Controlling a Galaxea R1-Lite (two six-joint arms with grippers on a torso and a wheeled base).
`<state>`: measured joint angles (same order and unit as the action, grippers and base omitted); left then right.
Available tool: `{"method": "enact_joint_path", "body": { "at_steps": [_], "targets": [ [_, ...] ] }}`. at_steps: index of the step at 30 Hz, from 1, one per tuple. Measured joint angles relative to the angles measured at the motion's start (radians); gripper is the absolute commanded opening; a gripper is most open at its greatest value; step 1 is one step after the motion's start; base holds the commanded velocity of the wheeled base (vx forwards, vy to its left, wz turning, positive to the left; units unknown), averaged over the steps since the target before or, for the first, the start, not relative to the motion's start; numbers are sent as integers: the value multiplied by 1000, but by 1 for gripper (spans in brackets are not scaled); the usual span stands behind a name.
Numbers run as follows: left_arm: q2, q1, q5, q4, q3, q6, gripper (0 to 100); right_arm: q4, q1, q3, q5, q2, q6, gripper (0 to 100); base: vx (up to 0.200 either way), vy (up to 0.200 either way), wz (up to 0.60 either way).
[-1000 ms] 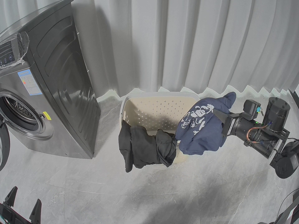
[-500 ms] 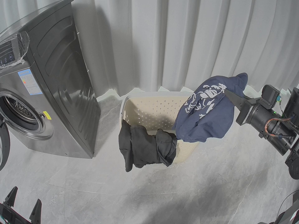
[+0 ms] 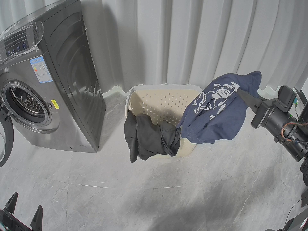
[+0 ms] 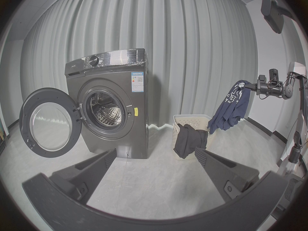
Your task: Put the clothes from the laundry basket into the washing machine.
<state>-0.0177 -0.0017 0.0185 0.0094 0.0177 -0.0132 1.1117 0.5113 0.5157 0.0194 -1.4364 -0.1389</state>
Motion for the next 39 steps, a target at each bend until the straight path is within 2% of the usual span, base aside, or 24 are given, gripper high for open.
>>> {"method": "enact_joint_path", "body": {
  "at_steps": [9, 39],
  "targets": [
    [0, 0, 0, 0, 0, -1, 100, 3, 13, -33, -12, 22, 18, 0, 0, 0, 0],
    [0, 0, 0, 1, 0, -2, 100, 11, 23, -51, -12, -2, 10, 0, 0, 200, 0]
  ]
}}
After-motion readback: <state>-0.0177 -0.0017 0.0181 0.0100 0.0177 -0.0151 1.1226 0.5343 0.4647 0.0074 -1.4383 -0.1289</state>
